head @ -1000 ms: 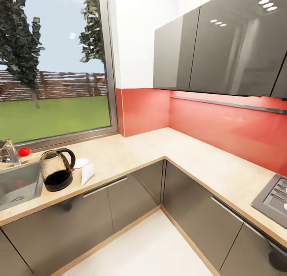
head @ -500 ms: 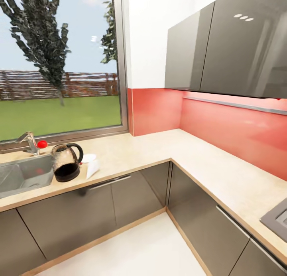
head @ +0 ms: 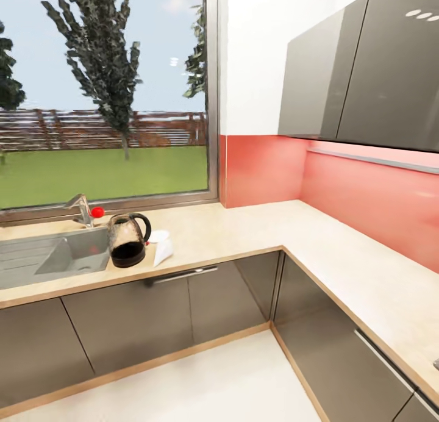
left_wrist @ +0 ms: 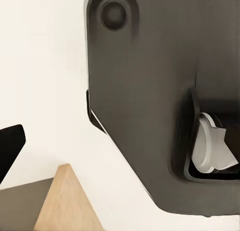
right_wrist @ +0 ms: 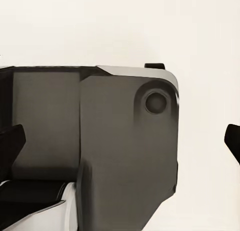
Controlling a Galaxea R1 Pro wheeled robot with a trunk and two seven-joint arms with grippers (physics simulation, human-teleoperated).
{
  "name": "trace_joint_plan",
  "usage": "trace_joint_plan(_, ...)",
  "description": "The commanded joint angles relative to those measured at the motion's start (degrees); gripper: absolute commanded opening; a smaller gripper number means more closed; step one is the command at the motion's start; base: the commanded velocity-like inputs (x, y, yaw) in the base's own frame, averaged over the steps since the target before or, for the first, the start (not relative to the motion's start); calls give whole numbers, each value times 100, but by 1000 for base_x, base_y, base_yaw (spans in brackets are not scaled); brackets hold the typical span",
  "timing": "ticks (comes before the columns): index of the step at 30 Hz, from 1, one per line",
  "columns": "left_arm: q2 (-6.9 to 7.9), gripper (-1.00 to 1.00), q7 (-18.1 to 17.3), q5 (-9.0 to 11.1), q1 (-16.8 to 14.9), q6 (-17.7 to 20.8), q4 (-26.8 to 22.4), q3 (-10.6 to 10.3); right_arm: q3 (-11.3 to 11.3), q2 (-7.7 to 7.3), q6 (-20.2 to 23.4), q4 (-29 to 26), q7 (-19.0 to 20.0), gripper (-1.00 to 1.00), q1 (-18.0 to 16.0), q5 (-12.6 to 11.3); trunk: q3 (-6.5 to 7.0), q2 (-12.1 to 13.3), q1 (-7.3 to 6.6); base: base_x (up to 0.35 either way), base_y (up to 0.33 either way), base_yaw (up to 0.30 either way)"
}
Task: Set up a coffee station on the kitchen countertop: keep the coffee maker on the countertop, move the bottle of coffee from the kitchen shelf to the counter next to the coffee maker, place a paper coffee filter on top of the coffee maker, put the saucer next to the coffee maker with the coffee cup on the saucer, and place the electric kettle next to the coffee maker.
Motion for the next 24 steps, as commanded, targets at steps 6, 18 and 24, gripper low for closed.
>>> trace_joint_plan(6,-5,100,-2,9,-2,-3,6,-1,-3,2,-4,-2,-2,100,1,2,-2,-3,2,0,-1,279)
trace_joint_plan(18,-9,100,-2,9,-3,-3,5,-1,-3,2,-4,-2,-2,100,1,2,-2,-3,2,0,-4,279)
trace_joint_plan(24,-7,100,-2,9,-4,-37,3,-1,-2,2,-4,-2,-2,100,1,2,-2,-3,2,0,-207,279)
